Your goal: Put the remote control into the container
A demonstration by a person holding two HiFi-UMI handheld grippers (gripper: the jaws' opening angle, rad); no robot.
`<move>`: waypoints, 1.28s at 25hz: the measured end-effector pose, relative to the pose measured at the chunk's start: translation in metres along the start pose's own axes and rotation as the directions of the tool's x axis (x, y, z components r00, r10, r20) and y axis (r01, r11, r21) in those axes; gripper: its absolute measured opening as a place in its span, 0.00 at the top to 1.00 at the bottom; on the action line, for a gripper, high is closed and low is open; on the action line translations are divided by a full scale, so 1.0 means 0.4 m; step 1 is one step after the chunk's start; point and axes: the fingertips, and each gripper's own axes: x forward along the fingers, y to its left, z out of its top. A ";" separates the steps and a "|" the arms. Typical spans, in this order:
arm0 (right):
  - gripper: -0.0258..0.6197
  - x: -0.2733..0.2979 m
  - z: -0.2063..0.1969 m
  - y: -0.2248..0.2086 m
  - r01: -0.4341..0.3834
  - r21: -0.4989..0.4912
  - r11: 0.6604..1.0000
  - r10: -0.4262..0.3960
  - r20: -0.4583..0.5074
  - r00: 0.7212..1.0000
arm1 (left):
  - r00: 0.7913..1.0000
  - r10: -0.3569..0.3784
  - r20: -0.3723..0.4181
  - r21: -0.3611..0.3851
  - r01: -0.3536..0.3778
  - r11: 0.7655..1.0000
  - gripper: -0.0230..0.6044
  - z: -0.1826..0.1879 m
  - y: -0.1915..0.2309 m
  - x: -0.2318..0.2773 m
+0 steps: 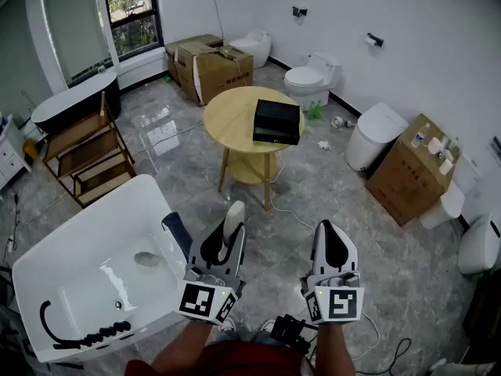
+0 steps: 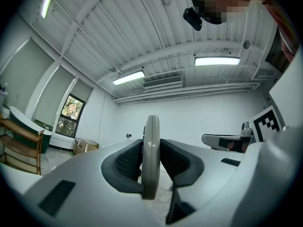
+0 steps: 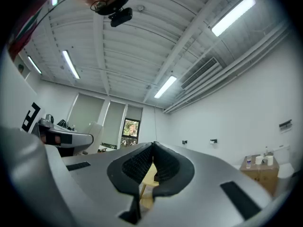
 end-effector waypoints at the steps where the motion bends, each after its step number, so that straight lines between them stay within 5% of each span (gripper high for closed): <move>1: 0.93 -0.002 -0.002 -0.005 -0.001 0.000 1.000 0.001 -0.001 1.000 | 1.000 0.002 -0.001 0.000 -0.002 1.000 0.78 -0.003 -0.005 0.003; 32: 0.93 -0.095 -0.027 -0.282 -0.067 0.049 0.997 0.066 0.040 0.997 | 0.997 0.076 0.003 0.112 -0.076 0.991 0.78 -0.034 -0.280 0.116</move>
